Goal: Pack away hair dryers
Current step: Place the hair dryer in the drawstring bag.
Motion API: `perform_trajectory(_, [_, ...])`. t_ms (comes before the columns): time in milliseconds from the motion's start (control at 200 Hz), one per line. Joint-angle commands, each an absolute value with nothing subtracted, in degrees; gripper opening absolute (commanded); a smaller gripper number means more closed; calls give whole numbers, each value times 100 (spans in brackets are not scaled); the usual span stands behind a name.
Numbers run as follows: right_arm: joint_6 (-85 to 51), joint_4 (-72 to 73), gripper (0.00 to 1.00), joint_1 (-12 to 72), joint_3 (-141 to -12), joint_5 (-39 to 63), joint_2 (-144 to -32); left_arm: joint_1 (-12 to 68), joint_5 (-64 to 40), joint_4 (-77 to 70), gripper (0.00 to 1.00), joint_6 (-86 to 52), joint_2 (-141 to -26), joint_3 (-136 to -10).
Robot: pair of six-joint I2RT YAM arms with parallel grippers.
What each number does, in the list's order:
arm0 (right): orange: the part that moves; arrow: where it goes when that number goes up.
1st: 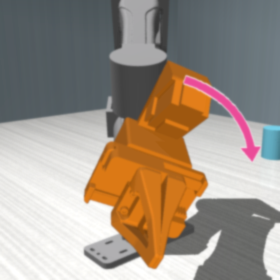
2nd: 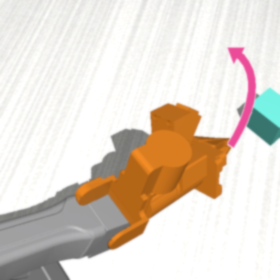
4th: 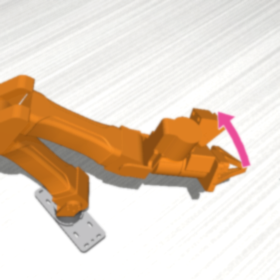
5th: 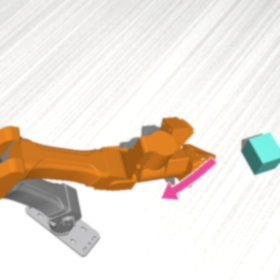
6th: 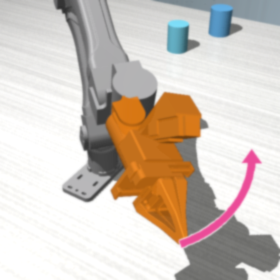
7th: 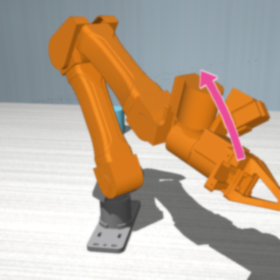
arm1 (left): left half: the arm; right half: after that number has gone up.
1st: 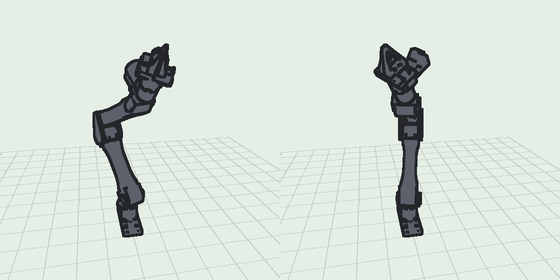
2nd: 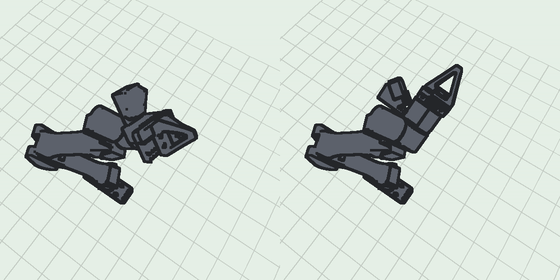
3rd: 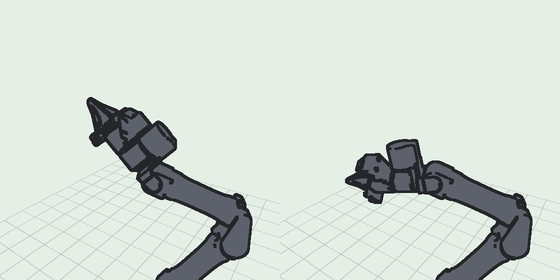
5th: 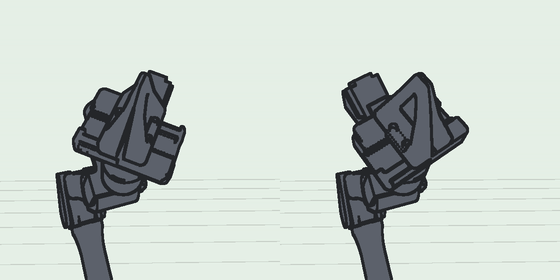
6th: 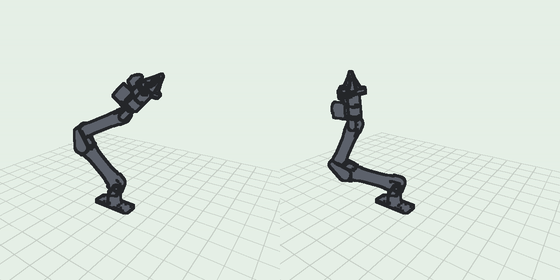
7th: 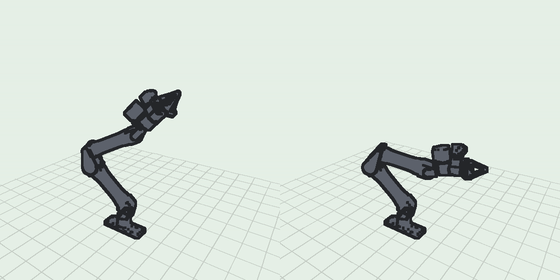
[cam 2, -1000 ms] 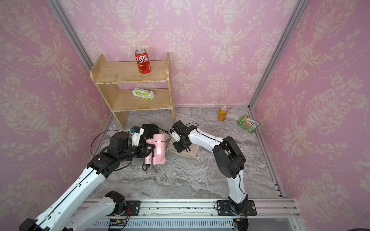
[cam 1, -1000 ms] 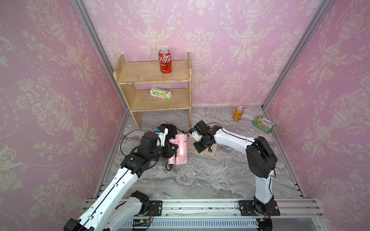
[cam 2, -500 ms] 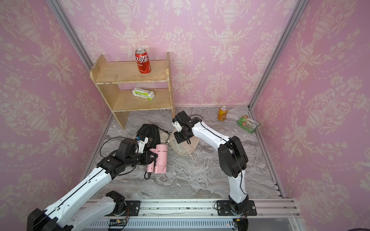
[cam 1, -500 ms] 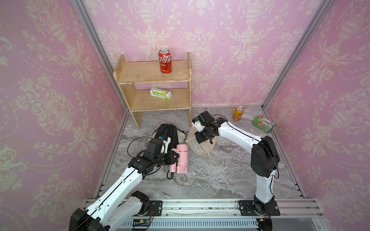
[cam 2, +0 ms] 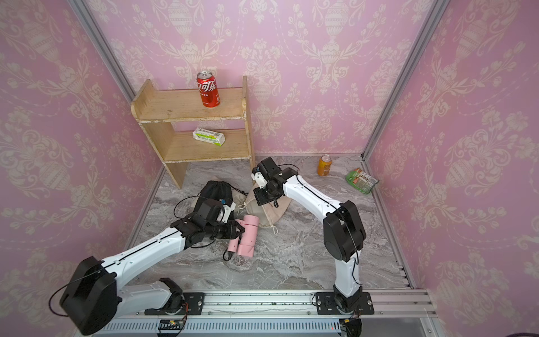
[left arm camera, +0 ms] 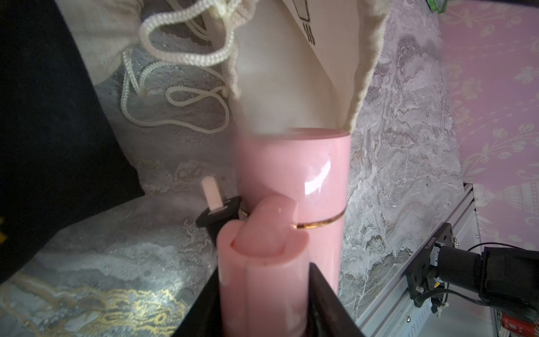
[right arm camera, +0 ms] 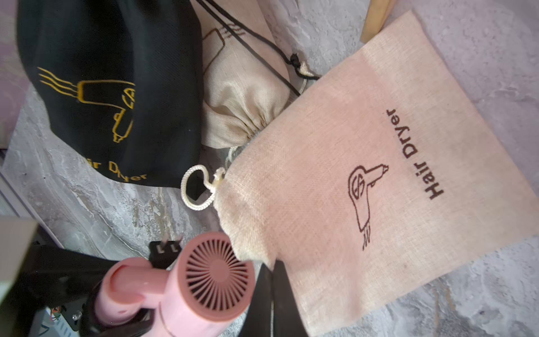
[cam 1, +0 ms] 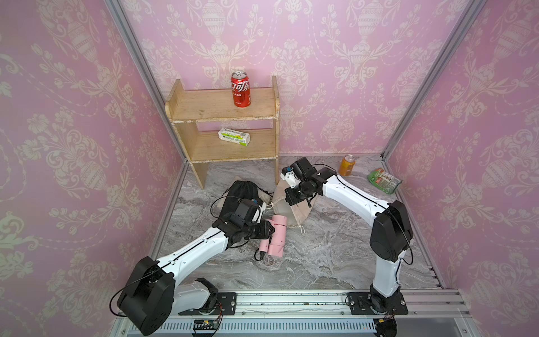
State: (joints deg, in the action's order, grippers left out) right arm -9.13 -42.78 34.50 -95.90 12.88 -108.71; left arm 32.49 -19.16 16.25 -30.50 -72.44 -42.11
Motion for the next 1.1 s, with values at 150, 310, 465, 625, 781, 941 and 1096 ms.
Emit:
perform_trajectory(150, [-1061,-4283,0,3430,-9417,1550,-10494,3300,-2205,1047,21,-2755,-7789,-4883])
perform_trajectory(310, [-1090,-4240,0,3436,-9338,1555,-10490,3313,-2354,1076,21,-2700,-7876,-4988])
perform_trajectory(465, [-1085,-4169,0,3462,-9308,1687,-10438,3313,-2423,1200,21,-2540,-7895,-5021])
perform_trajectory(625, [-1099,-4133,0,3505,-9281,1810,-10365,3290,-2609,1116,21,-2436,-8077,-5123])
perform_trajectory(781, [-1072,-4099,0,3592,-9135,1852,-10256,3151,-2952,984,22,-2391,-8297,-5261])
perform_trajectory(941, [-1061,-4022,0,3646,-8854,1885,-10054,2900,-3195,954,22,-2358,-8424,-5408])
perform_trajectory(1096, [-1036,-3978,0,3691,-8608,1907,-9862,2701,-3292,951,22,-2347,-8472,-5476])
